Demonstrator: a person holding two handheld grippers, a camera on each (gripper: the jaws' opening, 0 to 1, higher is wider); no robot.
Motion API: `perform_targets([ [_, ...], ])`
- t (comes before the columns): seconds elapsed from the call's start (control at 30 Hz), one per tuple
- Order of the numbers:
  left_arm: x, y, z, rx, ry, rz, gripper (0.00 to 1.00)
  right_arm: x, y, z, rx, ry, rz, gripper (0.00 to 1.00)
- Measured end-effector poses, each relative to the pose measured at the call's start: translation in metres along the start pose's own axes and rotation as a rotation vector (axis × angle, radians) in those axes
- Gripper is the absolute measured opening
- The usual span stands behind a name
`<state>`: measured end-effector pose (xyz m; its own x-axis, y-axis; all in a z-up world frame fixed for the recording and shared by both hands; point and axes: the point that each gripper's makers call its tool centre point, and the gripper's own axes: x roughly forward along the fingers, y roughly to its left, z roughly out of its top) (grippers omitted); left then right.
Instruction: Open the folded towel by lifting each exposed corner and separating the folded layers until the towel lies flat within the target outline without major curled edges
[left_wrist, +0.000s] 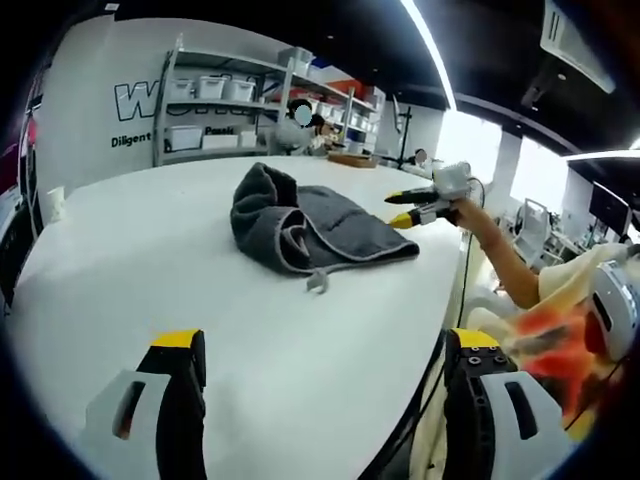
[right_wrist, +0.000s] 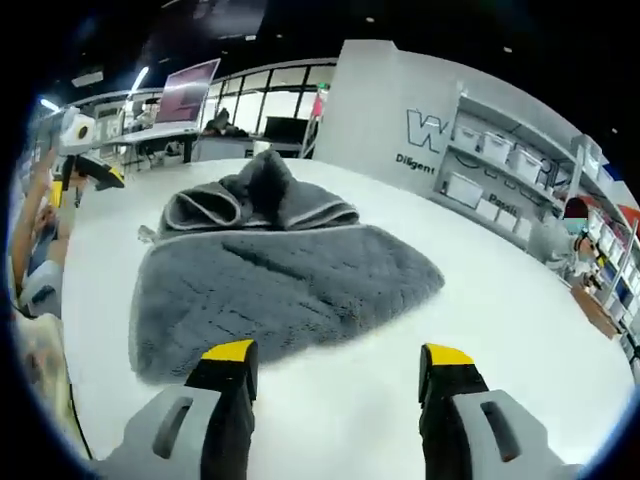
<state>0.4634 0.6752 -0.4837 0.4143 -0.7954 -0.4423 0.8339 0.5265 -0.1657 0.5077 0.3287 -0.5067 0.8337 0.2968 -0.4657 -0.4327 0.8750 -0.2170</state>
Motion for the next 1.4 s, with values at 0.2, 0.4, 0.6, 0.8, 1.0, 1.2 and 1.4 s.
perform_targets([
  [0.2, 0.002, 0.0, -0.001, -0.001, 0.007, -0.003, 0.97, -0.005, 0.026, 0.007, -0.025, 0.012, 0.097, 0.97],
  [0.4, 0.001, -0.001, 0.0, 0.004, 0.006, -0.005, 0.97, -0.007, 0.045, 0.015, -0.028, 0.022, 0.161, 0.99],
  [0.6, 0.0, -0.003, -0.001, 0.004, 0.005, -0.004, 0.97, -0.015, 0.065, 0.031, -0.067, 0.012, 0.188, 0.99],
  [0.8, 0.001, -0.005, -0.002, 0.005, 0.01, -0.008, 0.96, -0.021, 0.093, 0.044, -0.113, 0.004, 0.245, 0.99],
  [1.0, 0.0, -0.003, -0.002, 0.005, 0.01, -0.004, 0.96, -0.029, 0.125, 0.064, -0.151, -0.029, 0.304, 0.99],
  [1.2, 0.0, -0.005, -0.003, 0.015, 0.026, -0.018, 0.97, -0.032, 0.157, 0.066, -0.202, -0.033, 0.367, 0.99],
  [1.4, -0.001, -0.006, 0.0, 0.014, 0.008, -0.017, 0.98, -0.031, 0.164, 0.057, -0.225, -0.006, 0.38, 0.99],
])
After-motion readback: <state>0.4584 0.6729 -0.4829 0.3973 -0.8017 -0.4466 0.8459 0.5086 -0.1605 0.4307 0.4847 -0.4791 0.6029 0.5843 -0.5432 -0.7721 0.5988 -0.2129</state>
